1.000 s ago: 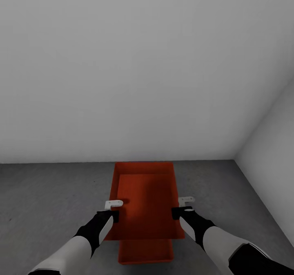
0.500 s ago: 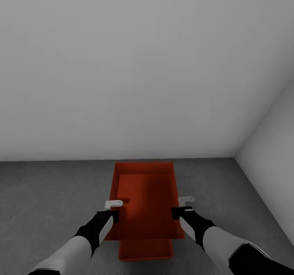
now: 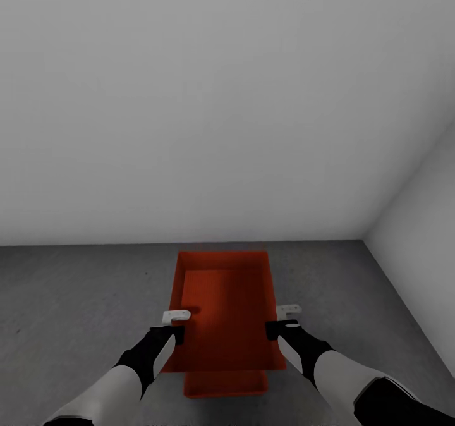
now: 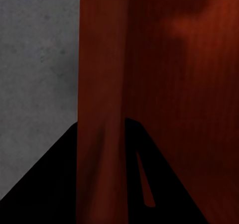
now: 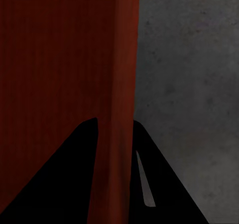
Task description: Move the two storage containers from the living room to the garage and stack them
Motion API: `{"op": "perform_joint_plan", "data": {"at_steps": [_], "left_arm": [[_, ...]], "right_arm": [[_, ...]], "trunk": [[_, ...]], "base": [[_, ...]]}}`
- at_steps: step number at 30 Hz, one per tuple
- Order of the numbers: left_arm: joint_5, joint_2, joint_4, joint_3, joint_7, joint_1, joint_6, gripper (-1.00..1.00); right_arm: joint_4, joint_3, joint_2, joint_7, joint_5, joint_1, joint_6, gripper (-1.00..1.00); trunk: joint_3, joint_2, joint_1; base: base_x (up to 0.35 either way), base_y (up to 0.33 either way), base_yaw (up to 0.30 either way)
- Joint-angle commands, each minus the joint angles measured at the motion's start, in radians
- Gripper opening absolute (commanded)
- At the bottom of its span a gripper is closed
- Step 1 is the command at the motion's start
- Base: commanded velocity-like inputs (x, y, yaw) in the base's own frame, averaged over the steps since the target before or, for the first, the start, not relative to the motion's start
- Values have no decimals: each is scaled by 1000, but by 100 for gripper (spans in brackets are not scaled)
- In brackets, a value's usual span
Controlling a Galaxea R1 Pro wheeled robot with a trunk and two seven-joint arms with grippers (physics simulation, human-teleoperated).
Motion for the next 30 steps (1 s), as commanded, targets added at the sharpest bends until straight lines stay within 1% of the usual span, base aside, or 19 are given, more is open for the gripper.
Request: {"op": "perform_joint_plan", "data": {"at_steps": [1,30], "left_arm": [[19,32,2,-6,7,0,5,-100],[19,32,2,-7,7,0,5,-100]], "right_arm": [[-5,9,-13,-6,6,-1,-25,-100],[-5,9,-13,-6,6,-1,-25,-100]], "trunk": [[-3,-2,0],[-47,-2,0]], "base": [[0,0,0],[0,0,0]]}}
